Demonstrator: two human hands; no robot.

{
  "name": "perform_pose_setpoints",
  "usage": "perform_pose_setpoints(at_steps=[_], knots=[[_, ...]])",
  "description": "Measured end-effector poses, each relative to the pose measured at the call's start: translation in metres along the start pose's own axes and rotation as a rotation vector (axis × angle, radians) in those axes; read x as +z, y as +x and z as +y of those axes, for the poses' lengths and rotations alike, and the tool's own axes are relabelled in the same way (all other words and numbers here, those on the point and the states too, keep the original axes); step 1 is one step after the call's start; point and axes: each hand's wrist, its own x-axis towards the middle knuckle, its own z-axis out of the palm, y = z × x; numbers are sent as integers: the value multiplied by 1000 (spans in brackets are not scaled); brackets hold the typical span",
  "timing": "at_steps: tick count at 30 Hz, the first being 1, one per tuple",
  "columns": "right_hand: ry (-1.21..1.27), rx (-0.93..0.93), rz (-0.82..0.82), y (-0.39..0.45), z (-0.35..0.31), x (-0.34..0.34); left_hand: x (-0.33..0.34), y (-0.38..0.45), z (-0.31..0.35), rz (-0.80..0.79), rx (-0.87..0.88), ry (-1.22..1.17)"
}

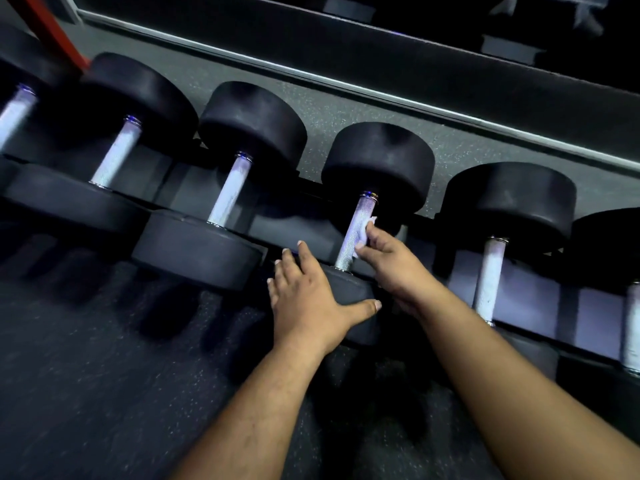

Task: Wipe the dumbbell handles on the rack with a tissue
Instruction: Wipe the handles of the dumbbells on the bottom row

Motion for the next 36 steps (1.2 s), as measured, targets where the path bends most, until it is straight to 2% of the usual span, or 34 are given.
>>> perform_pose_setpoints(at_steps=[5, 9, 10, 13, 15, 17, 19, 21, 28, 30, 33, 34, 36], knots=[[250, 48, 138, 28, -21, 7, -1, 0, 0, 1, 2, -4], [264, 203, -91, 0, -15, 0, 0, 1, 0, 6, 1, 2], [305, 222, -94, 2, -14, -3, 0, 1, 0, 6, 1, 6], [524, 211, 103, 30, -26, -1, 0, 0, 0, 8, 8, 12], [583, 208, 153, 43, -29, 5, -1, -1, 0, 9, 9, 8], [457, 254, 40, 38, -19, 5, -1, 0, 0, 3, 9, 6], [221, 288, -140, 23, -6, 0, -1, 1, -1, -4, 4, 6], [51, 254, -233, 13, 3, -9, -1, 1, -1, -8, 3, 6], [-322, 166, -256, 3, 0, -30, 0, 1, -1, -8, -4, -3], [-387, 21, -209, 8, -19, -32, 0, 1, -1, -7, -5, -4], [-679, -459, -69, 18, -39, -24, 1, 2, 0, -7, -12, -5], [-790, -568, -134, 22, -38, -22, 1, 2, 0, -3, -13, -7], [-1218, -630, -435, 30, -31, -20, 0, 1, 0, 2, -13, -14]])
